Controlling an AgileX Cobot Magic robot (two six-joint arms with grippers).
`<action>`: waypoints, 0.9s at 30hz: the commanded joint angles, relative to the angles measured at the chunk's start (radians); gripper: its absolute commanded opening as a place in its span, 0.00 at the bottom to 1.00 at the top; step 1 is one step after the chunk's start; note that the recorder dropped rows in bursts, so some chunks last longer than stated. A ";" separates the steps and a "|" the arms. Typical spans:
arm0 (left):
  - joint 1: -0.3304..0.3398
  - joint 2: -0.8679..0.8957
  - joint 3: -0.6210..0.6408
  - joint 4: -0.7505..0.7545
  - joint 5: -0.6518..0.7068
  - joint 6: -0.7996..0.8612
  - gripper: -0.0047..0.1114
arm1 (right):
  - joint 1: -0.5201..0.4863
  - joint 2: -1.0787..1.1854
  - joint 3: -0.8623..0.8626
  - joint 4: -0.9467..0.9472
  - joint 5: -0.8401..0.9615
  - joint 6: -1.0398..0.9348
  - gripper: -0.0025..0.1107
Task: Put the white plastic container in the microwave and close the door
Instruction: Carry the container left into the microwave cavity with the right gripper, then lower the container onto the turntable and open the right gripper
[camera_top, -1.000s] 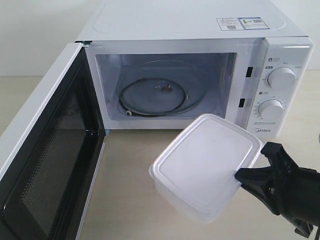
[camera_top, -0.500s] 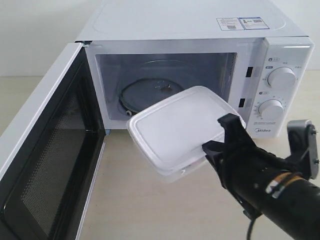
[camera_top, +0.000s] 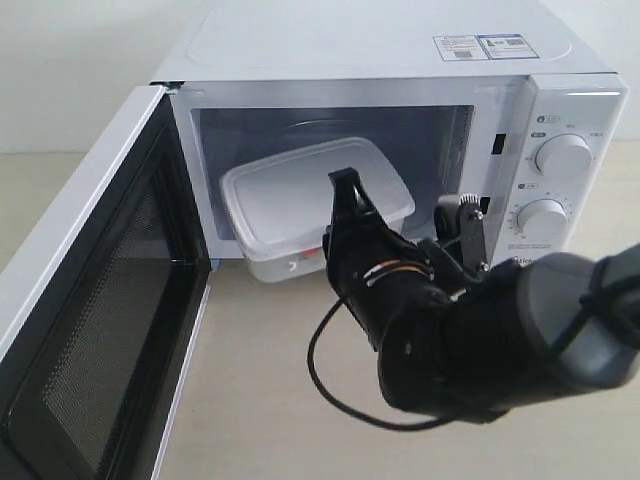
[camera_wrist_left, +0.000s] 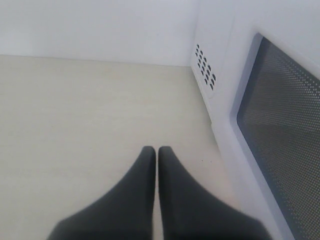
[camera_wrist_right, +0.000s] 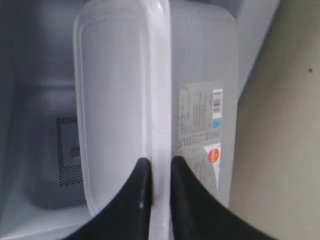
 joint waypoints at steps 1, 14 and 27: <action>0.004 -0.003 0.000 0.000 -0.011 -0.002 0.08 | -0.064 0.000 -0.078 -0.010 0.029 -0.085 0.02; 0.004 -0.003 0.000 0.000 -0.011 -0.002 0.08 | -0.184 0.086 -0.241 -0.012 0.172 -0.167 0.02; 0.004 -0.003 0.000 0.000 -0.011 -0.002 0.08 | -0.190 0.168 -0.351 -0.007 0.123 -0.213 0.02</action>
